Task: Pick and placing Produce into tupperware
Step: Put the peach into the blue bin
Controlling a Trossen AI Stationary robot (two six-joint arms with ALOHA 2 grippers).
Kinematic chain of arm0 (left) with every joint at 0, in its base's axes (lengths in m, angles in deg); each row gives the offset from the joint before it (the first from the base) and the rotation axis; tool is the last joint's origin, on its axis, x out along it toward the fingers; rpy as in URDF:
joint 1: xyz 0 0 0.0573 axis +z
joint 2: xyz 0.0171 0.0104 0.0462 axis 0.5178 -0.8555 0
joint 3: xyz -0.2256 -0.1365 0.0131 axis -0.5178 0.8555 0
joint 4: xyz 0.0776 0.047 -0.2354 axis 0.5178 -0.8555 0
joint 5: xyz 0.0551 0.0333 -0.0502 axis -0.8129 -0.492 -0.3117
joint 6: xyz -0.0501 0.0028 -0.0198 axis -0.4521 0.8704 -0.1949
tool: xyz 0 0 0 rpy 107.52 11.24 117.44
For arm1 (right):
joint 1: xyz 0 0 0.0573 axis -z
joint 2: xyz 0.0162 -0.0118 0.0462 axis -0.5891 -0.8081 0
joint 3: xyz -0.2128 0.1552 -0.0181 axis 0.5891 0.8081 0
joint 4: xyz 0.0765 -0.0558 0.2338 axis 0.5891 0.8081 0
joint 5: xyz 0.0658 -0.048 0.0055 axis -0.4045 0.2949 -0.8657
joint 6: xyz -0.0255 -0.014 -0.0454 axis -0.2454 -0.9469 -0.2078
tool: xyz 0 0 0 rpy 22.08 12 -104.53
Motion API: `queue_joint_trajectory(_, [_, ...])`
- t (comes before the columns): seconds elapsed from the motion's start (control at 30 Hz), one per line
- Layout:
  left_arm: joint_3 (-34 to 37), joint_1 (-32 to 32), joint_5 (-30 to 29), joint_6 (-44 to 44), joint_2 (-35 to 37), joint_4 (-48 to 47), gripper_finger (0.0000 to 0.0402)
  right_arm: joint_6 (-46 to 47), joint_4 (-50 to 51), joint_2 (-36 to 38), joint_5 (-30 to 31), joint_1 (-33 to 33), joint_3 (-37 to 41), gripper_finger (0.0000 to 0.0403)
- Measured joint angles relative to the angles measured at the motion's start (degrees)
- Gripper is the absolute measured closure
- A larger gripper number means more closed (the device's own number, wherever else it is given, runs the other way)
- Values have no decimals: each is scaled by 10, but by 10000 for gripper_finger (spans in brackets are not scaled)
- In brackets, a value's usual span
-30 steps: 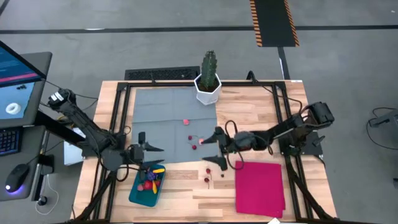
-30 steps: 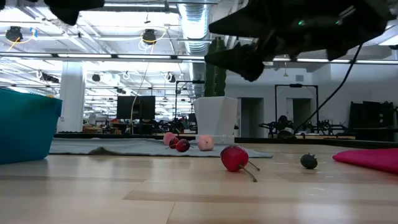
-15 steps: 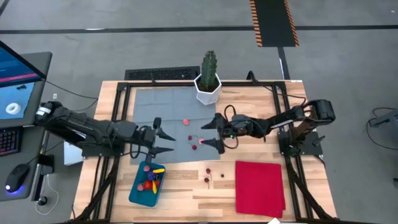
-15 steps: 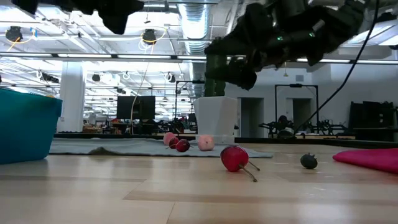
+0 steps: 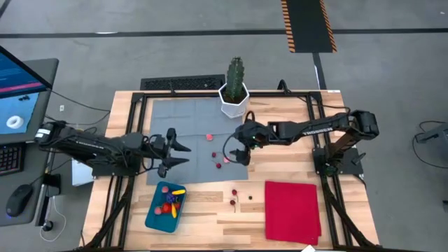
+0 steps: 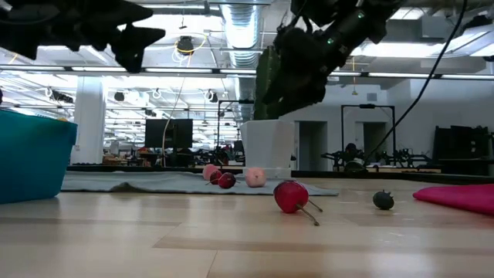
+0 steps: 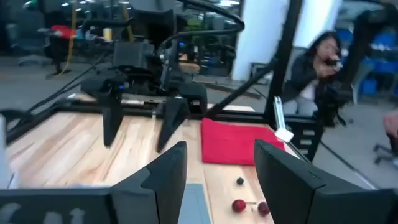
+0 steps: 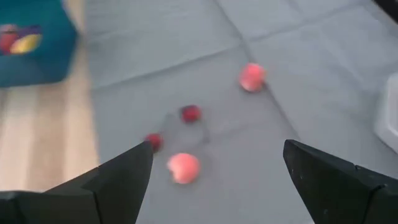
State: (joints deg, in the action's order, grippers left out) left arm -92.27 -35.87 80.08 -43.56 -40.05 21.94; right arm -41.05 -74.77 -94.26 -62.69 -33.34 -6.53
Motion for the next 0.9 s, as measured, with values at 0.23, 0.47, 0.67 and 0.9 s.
queue_joint_trajectory(0.23, [14,-12,-7,-10,14,-19,225,32,10,0,-32,2,-7,20])
queue_joint_trajectory(0.47, [14,-15,-9,-8,9,-26,225,-24,60,0,-41,0,-7,27])
queue_joint_trajectory(0.67, [14,-15,-11,-15,9,-25,225,-16,54,-32,-38,4,-9,42])
queue_joint_trajectory(0.9, [14,-16,-11,-23,9,-31,225,12,120,-125,-27,15,-92,61])
